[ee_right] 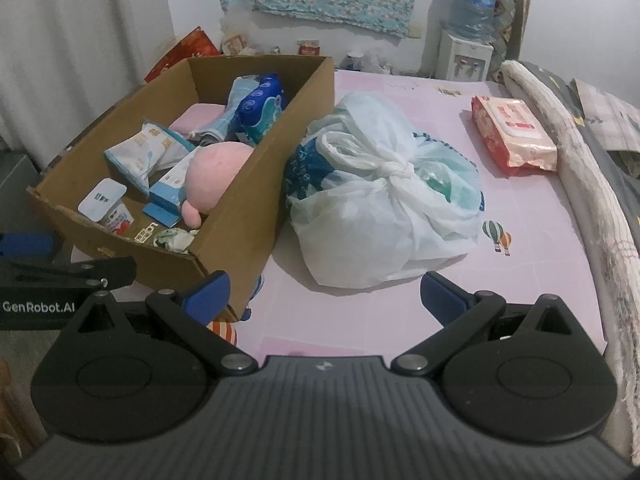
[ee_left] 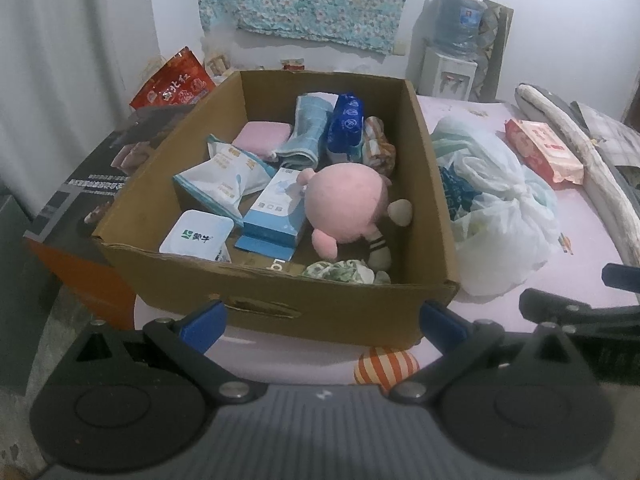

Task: Organize soft objects

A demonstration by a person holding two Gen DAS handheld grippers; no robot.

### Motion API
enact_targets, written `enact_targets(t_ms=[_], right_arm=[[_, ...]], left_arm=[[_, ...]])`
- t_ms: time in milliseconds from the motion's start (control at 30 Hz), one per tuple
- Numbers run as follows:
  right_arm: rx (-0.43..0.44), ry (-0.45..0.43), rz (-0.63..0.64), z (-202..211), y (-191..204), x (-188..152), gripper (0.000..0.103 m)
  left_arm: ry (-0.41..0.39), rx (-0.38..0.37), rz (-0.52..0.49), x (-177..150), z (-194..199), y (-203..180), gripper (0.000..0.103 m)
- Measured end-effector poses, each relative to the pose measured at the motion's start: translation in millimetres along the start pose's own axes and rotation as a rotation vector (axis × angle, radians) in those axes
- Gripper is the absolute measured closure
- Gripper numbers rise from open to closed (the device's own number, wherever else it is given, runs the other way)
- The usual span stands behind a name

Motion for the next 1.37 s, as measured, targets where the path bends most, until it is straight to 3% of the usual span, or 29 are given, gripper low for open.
enact_targets(t_ms=[1367], right_arm=[[0.008, 0.019, 0.011, -3.0, 5.6, 3.1, 0.001]], left_arm=[[0.006, 0.010, 0.003, 2.0, 0.4, 6.8, 0.000]])
Point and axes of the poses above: each gripper's, at about its wrist camera, not at the fingertips, and z roughly against the way its jaws point, y to its left, x to its top, the point moved 1 cm from there along -z, roughly the way its jaws point, and after that the axes turned 15 degrees about -z, right-handed, at the moved point
